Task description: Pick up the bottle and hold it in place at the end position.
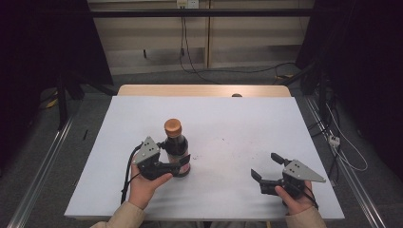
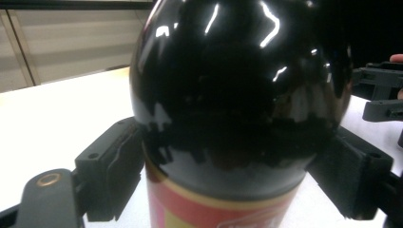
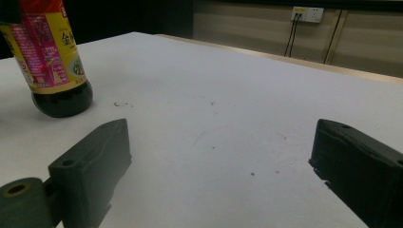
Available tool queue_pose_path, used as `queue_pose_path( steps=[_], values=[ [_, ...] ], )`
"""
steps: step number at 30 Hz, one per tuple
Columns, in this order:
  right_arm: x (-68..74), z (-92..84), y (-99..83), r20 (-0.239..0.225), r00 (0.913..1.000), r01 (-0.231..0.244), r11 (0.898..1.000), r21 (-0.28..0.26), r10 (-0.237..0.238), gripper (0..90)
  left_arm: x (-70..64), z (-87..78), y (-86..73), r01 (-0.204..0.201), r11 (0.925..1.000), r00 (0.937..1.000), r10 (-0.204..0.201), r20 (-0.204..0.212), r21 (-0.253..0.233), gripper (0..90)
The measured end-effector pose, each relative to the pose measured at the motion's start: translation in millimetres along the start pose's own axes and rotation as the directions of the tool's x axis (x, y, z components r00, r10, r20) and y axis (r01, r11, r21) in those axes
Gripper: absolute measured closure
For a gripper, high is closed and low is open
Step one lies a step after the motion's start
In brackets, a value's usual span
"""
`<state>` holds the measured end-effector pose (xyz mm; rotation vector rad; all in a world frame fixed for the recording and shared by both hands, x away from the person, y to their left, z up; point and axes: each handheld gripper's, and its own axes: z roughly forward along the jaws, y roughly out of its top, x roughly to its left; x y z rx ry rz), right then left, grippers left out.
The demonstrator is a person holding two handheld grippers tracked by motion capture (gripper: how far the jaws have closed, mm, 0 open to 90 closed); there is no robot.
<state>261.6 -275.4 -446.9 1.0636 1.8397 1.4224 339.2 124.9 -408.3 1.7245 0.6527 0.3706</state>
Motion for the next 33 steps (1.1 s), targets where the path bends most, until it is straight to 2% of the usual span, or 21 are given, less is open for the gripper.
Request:
queue_pose_path(
  steps=[6, 9, 11, 17, 27, 33],
  values=[
    [-0.6, -0.3, 0.0, 0.0, 1.0, -0.004, 1.0, -0.002, 0.004, 5.6, -5.5, 6.4, -0.1, 0.008, 0.9999, 0.9997, -0.008, -0.021, -0.015, 20.7],
    [-0.7, -0.4, 0.0, 0.0, 1.0, -0.003, 1.0, -0.002, 0.003, 5.6, -6.7, 8.0, 0.3, -0.012, 0.9999, 0.9987, 0.012, -0.049, -0.006, 22.7],
    [-0.8, -0.5, 0.0, -0.001, 1.0, -0.004, 1.0, -0.002, 0.004, 5.7, -5.8, 7.4, 0.8, -0.022, 0.9998, 0.998, 0.022, -0.058, 0.002, 28.8],
    [-0.8, -0.5, 0.1, -0.004, 1.0, -0.005, 1.0, -0.002, 0.005, 5.7, -6.5, 7.7, 2.6, -0.033, 0.9994, 0.9977, 0.034, -0.059, 0.014, 29.8],
    [-0.9, -0.8, 0.5, -0.008, 1.0, -0.004, 1.0, -0.007, 0.004, 5.8, -4.0, 12.0, 4.0, -0.08, 0.9968, 0.9966, 0.08, -0.022, -0.004, 30.4],
    [-1.3, -1.0, 0.8, -0.008, 0.9999, -0.008, 1.0, -0.009, 0.007, 5.8, -3.2, 18.4, 7.8, -0.092, 0.9958, 0.9956, 0.092, -0.019, 0.005, 30.5]
  ],
)
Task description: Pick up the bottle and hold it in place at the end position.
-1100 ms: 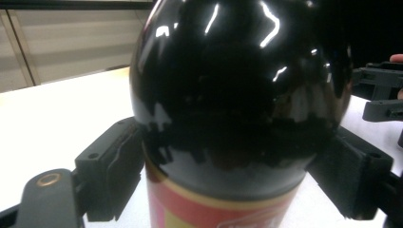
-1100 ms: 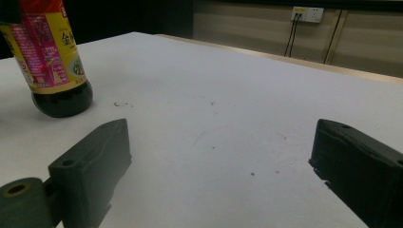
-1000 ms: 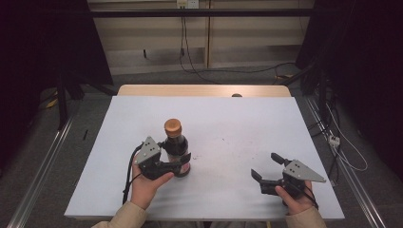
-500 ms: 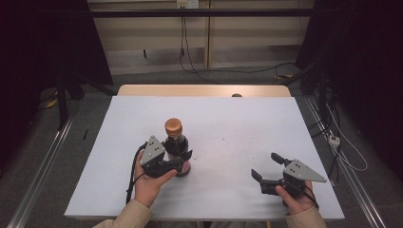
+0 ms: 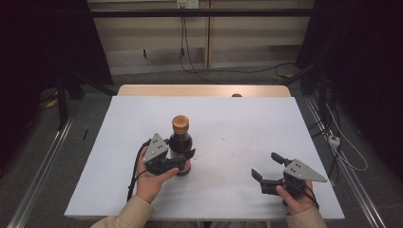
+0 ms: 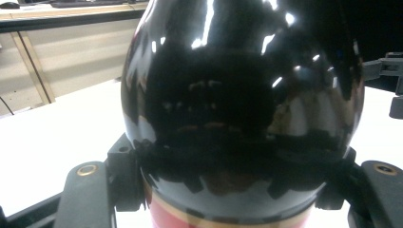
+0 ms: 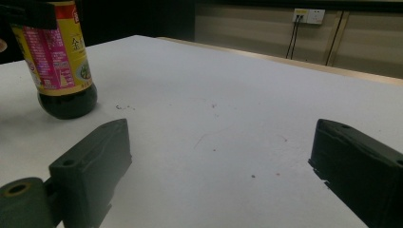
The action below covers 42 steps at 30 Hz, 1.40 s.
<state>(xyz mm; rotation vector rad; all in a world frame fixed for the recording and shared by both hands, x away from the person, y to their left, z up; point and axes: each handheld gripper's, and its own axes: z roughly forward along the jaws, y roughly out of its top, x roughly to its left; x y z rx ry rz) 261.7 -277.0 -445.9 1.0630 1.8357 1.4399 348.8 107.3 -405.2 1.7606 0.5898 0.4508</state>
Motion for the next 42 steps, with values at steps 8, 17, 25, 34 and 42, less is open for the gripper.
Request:
queue_pose_path(
  steps=[8, 17, 25, 34, 42],
  values=[
    [-0.9, -0.2, 0.0, 0.001, 1.0, -0.003, 1.0, -0.002, 0.003, 5.6, 5.6, 8.2, 6.3, -0.009, 1.0, 0.9999, 0.009, -0.006, -0.004, 30.6],
    [-1.2, -0.3, 0.1, 0.003, 1.0, -0.005, 1.0, -0.002, 0.005, 5.6, 12.1, 20.4, 15.6, -0.003, 0.9998, 0.9999, 0.004, 0.015, -0.018, 30.6],
    [-2.0, -0.9, 0.0, 0.004, 1.0, -0.007, 1.0, -0.005, 0.007, 5.6, 14.1, 34.8, 22.2, -0.01, 0.9997, 0.9995, 0.01, 0.03, -0.022, 30.5],
    [-2.5, -1.7, -0.3, 0.004, 0.9999, -0.012, 1.0, -0.007, 0.012, 5.7, 18.0, 50.4, 26.3, -0.002, 0.9997, 0.9995, 0.002, 0.031, -0.024, 30.5],
    [-3.2, -2.0, -0.7, 0.006, 0.9999, -0.014, 1.0, -0.008, 0.014, 5.7, 20.9, 59.2, 28.9, 0.004, 0.9995, 0.9994, -0.003, 0.034, -0.03, 30.5]
  ],
)
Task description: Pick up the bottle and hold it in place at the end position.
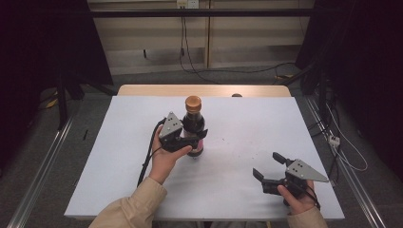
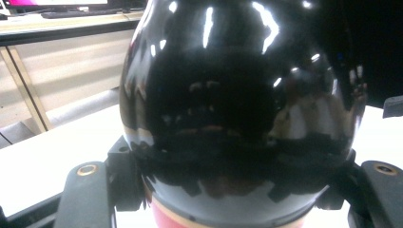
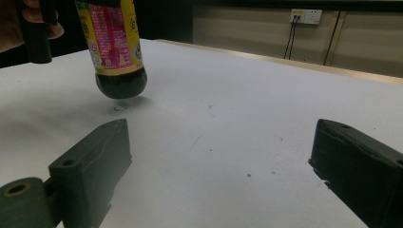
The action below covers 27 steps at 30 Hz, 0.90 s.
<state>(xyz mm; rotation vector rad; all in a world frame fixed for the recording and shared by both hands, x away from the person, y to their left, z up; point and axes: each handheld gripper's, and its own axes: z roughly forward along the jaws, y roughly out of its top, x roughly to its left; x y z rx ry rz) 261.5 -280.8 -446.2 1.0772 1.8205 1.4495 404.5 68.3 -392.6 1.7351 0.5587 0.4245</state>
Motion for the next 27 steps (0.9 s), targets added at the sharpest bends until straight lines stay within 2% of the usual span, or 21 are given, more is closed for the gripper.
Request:
queue_pose_path(
  steps=[1, 11, 19, 23, 25, 27],
  values=[
    [0.0, 0.1, 0.0, 0.0, 1.0, 0.0, 1.0, 0.0, 0.0, 5.7, 0.9, 3.6, 0.6, -0.003, 1.0, 0.9999, 0.002, 0.012, 0.005, 30.5],
    [-1.3, -1.1, -0.7, 0.007, 0.9999, -0.008, 1.0, -0.002, 0.008, 5.7, 3.7, 21.5, 3.2, 0.003, 1.0, 0.9998, -0.003, 0.021, 0.001, 30.5],
    [-1.9, -1.4, -1.1, 0.006, 0.9999, -0.009, 1.0, -0.001, 0.009, 5.8, 8.9, 33.8, 2.1, -0.01, 0.9997, 0.9994, 0.009, 0.033, 0.024, 30.5],
    [-1.9, -1.1, -1.4, 0.007, 0.9999, -0.009, 1.0, 0.0, 0.009, 5.8, 9.4, 41.1, -0.3, -0.003, 0.9997, 0.9998, 0.002, 0.022, 0.026, 30.5],
    [-1.6, -1.1, -1.3, 0.007, 0.9999, -0.007, 1.0, 0.0, 0.007, 5.8, 11.2, 43.6, -0.5, -0.009, 0.9994, 0.9994, 0.008, 0.035, 0.033, 30.5],
    [-1.6, -1.0, -1.4, 0.009, 1.0, -0.005, 1.0, 0.0, 0.005, 5.8, 11.1, 44.9, -0.3, -0.002, 0.9997, 0.9995, 0.001, 0.031, 0.026, 30.5]
  ],
)
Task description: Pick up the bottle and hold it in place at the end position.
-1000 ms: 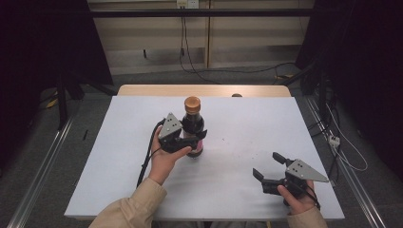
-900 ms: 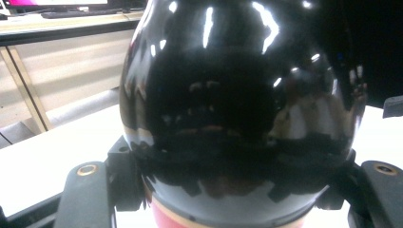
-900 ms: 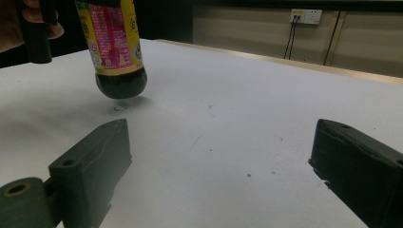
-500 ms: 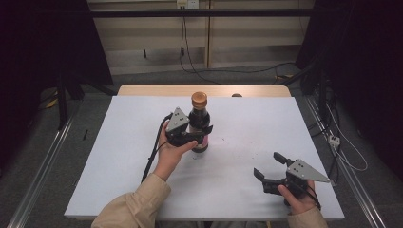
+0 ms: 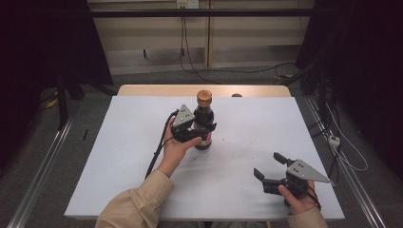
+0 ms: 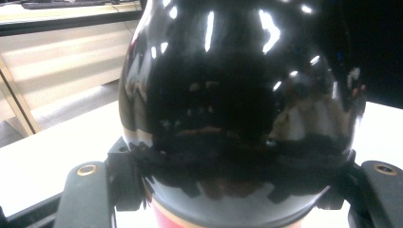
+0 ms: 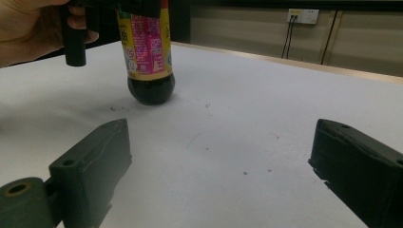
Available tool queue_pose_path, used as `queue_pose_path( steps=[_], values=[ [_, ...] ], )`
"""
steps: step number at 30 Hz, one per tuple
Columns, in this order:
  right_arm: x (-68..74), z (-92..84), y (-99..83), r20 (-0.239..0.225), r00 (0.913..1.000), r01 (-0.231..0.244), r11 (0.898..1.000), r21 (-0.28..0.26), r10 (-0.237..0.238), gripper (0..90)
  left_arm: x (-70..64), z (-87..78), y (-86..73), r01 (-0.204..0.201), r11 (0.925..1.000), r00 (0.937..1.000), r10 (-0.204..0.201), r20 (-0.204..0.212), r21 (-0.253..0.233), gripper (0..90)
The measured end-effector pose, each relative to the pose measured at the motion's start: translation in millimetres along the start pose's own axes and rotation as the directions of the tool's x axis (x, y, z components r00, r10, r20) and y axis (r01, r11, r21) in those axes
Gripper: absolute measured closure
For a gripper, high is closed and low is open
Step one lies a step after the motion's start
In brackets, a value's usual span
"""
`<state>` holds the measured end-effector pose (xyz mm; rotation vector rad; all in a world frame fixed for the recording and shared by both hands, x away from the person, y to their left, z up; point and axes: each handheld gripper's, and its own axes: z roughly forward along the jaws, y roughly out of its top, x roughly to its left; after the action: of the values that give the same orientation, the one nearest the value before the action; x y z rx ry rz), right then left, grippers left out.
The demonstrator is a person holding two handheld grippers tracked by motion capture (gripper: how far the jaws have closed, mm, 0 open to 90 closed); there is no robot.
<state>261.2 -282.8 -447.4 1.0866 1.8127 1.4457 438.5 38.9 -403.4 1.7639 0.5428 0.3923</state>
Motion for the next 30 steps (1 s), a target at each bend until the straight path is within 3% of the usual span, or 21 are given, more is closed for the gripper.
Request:
queue_pose_path(
  steps=[18, 24, 26, 27, 30],
  values=[
    [-1.4, 0.4, -1.2, -0.002, 1.0, -0.005, 1.0, 0.006, 0.005, 5.7, 4.6, 19.1, -1.1, 0.005, 1.0, 1.0, -0.005, 0.0, -0.006, 30.5],
    [-1.7, 0.0, -1.4, -0.001, 1.0, -0.004, 1.0, 0.007, 0.004, 5.7, 5.2, 20.7, -1.7, -0.017, 0.9998, 0.9999, 0.017, 0.002, -0.009, 30.5],
    [-1.7, 0.0, -1.8, -0.002, 1.0, -0.003, 1.0, 0.01, 0.003, 5.7, 4.6, 21.5, -2.3, -0.005, 0.9998, 1.0, 0.005, 0.006, -0.021, 30.4],
    [-1.7, 0.1, -1.9, -0.002, 1.0, -0.003, 1.0, 0.011, 0.003, 5.7, 5.6, 20.6, -2.4, -0.024, 0.9997, 0.9997, 0.024, 0.007, -0.008, 30.4],
    [-1.3, 0.2, -2.1, -0.002, 1.0, -0.002, 1.0, 0.012, 0.002, 5.7, 4.9, 20.8, -2.8, -0.016, 0.9997, 0.9998, 0.017, 0.01, -0.016, 30.2]
  ],
)
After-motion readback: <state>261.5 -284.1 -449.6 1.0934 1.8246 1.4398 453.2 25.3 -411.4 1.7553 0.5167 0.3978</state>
